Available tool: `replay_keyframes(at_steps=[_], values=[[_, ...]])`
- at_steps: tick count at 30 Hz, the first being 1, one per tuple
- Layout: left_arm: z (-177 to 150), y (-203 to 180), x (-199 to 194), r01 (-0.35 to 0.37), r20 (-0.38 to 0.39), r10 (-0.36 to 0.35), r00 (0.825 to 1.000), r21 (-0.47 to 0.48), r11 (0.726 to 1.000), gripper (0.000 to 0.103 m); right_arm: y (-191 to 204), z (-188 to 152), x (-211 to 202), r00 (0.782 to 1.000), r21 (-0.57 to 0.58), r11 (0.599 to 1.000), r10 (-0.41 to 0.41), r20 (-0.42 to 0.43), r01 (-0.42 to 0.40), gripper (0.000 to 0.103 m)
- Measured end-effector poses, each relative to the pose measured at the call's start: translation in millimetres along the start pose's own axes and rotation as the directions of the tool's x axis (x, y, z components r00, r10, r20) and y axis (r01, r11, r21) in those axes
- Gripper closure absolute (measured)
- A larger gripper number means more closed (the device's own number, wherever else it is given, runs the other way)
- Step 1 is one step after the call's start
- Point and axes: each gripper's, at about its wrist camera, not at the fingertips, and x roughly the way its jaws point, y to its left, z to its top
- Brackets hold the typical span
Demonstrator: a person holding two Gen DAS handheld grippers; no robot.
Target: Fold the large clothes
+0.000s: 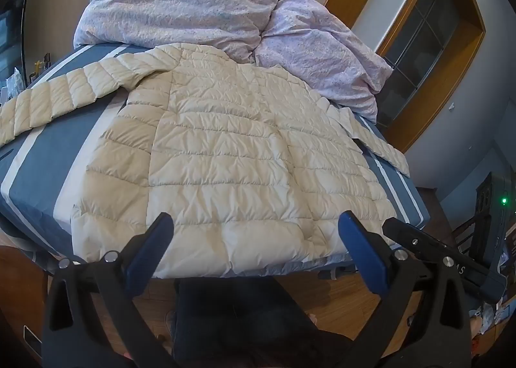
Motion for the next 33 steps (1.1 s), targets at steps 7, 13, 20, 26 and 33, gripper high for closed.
replay_keyframes(at_steps=[7, 13, 20, 26, 33], values=[[0.4, -1.2, 0.5, -0.001, 0.002, 0.001, 1.0, 0.003, 1.0, 0.002, -0.3, 0.0, 0.0, 1.0, 0.0, 1.0, -0.001, -0.001, 0.001, 0.001], [0.1, 0.3, 0.0, 0.002, 0.002, -0.002, 1.0, -0.001, 1.0, 0.002, -0.5, -0.1, 0.0, 1.0, 0.001, 1.0, 0.0, 0.0, 0.0, 0.001], [-0.1, 0.0, -0.2, 0.002, 0.005, -0.002, 1.0, 0.001, 1.0, 0.002, -0.8, 0.0, -0.3, 1.0, 0.002, 1.0, 0.002, 0.0, -0.002, 0.001], [0.0, -0.1, -0.4, 0.002, 0.006, -0.002, 1.0, 0.001, 1.0, 0.002, -0.5, 0.0, -0.2, 1.0, 0.002, 1.0, 0.002, -0.001, -0.002, 0.001], [0.0, 0.0, -0.2, 0.003, 0.005, -0.003, 1.0, 0.001, 1.0, 0.002, -0.5, 0.1, -0.1, 1.0, 0.003, 1.0, 0.002, -0.001, -0.002, 0.001]])
